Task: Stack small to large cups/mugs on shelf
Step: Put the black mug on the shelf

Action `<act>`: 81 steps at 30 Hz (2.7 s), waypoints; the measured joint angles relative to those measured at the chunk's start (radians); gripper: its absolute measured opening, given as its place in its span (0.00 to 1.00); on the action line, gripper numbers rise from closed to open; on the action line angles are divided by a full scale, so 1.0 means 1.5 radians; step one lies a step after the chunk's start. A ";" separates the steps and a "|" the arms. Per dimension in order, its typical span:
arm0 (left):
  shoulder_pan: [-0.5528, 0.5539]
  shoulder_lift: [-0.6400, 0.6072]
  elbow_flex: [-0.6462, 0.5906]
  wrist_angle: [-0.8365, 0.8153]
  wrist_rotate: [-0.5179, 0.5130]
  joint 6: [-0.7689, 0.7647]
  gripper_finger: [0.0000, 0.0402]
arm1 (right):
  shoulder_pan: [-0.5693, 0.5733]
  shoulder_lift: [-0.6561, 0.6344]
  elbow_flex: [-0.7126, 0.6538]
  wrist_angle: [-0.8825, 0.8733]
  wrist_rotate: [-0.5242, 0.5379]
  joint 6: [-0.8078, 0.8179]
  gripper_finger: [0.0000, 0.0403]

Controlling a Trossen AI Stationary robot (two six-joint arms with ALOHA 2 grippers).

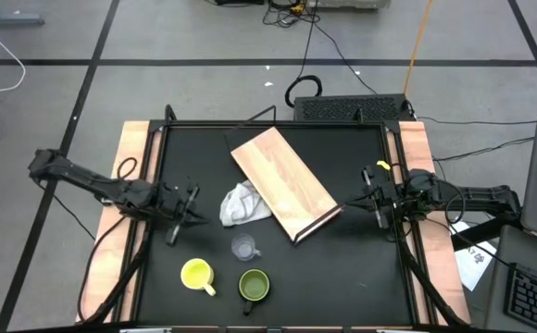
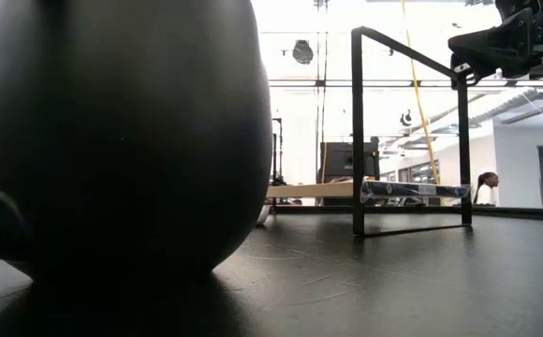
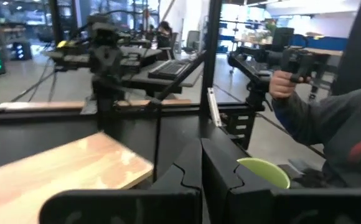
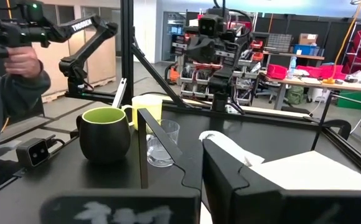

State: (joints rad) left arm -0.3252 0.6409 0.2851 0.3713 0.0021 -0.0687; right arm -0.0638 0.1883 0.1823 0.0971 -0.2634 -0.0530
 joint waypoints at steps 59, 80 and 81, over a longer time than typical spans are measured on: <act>-0.068 0.760 0.827 -0.694 0.081 -0.153 0.00 | 0.000 0.000 0.000 -0.003 0.000 -0.009 0.00; -0.068 0.778 0.839 -0.769 0.092 -0.178 0.15 | 0.000 0.002 0.000 -0.008 0.000 -0.010 0.00; -0.068 0.778 0.839 -0.769 0.091 -0.178 0.18 | 0.000 0.002 0.000 -0.008 0.000 -0.010 0.00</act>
State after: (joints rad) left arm -0.4271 1.8072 1.5429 -0.7822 0.1388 -0.3355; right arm -0.0636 0.1905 0.1822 0.0853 -0.2636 -0.0683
